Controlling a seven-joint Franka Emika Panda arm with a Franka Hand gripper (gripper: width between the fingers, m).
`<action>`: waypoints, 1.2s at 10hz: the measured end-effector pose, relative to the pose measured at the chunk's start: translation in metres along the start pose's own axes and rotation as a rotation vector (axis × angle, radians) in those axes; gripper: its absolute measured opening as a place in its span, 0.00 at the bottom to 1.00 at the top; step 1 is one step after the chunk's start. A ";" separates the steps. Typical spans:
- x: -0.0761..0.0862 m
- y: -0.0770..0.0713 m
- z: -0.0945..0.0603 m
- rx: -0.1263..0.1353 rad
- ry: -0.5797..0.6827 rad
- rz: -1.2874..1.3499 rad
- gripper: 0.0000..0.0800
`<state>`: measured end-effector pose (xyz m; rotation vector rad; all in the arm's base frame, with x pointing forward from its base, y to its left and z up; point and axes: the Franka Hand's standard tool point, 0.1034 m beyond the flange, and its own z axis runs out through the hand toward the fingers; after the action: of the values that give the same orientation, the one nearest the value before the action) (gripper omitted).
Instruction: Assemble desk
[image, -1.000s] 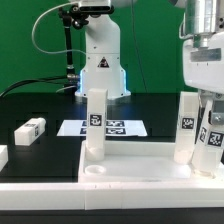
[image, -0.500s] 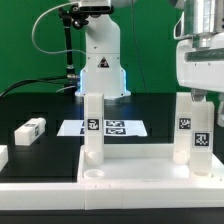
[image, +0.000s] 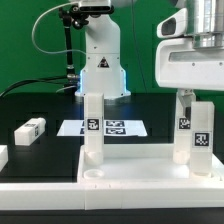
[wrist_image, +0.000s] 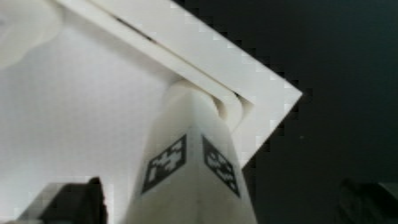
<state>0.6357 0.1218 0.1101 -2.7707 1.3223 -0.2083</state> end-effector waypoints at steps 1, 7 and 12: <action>0.000 0.000 0.000 0.000 0.000 -0.071 0.81; 0.022 0.009 -0.004 0.063 -0.003 -0.280 0.81; 0.023 0.010 -0.003 0.059 -0.014 -0.003 0.36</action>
Offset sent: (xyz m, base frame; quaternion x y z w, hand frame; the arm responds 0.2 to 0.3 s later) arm 0.0020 0.0026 0.0042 0.1536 -0.0834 -0.0066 0.9846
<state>0.6418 0.0973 0.1143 -2.7207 1.2882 -0.2243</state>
